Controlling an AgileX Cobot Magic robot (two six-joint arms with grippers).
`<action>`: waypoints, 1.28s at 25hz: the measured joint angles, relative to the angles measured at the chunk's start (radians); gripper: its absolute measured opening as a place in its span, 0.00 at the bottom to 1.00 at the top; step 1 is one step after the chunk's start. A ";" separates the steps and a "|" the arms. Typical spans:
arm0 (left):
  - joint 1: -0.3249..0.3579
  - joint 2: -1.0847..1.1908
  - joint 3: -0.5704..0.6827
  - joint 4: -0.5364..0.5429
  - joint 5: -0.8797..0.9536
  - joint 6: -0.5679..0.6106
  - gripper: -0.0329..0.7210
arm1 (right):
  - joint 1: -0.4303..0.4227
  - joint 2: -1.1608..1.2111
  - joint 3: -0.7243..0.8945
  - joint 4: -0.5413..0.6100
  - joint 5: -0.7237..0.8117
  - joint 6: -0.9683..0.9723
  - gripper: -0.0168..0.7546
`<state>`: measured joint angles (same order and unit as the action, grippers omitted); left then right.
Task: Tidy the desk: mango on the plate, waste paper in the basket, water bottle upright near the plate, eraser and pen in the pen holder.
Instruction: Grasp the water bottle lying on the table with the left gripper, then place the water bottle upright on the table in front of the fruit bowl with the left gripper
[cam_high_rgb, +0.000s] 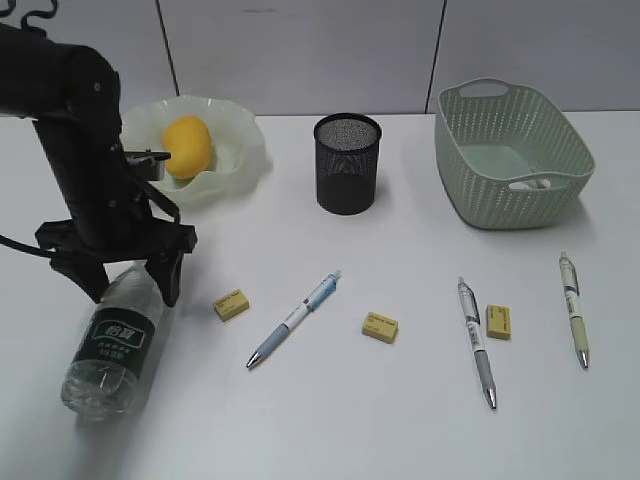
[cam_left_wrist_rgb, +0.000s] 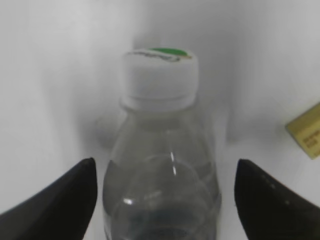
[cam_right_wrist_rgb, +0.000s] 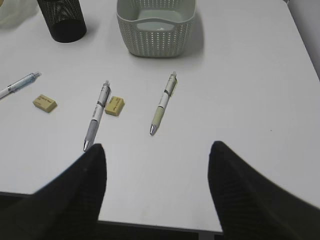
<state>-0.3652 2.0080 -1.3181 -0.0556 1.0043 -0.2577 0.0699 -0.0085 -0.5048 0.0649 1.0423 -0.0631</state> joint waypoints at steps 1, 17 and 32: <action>0.000 0.016 -0.005 0.002 0.000 -0.001 0.91 | 0.000 0.000 0.000 0.000 0.000 0.000 0.68; -0.001 0.074 -0.012 0.034 0.087 -0.011 0.70 | 0.000 0.000 0.000 0.000 -0.001 0.000 0.68; -0.001 -0.297 0.231 0.037 0.013 -0.001 0.70 | 0.000 0.000 0.000 0.000 -0.001 0.000 0.68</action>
<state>-0.3660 1.7110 -1.0868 -0.0184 1.0175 -0.2583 0.0699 -0.0085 -0.5048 0.0649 1.0414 -0.0631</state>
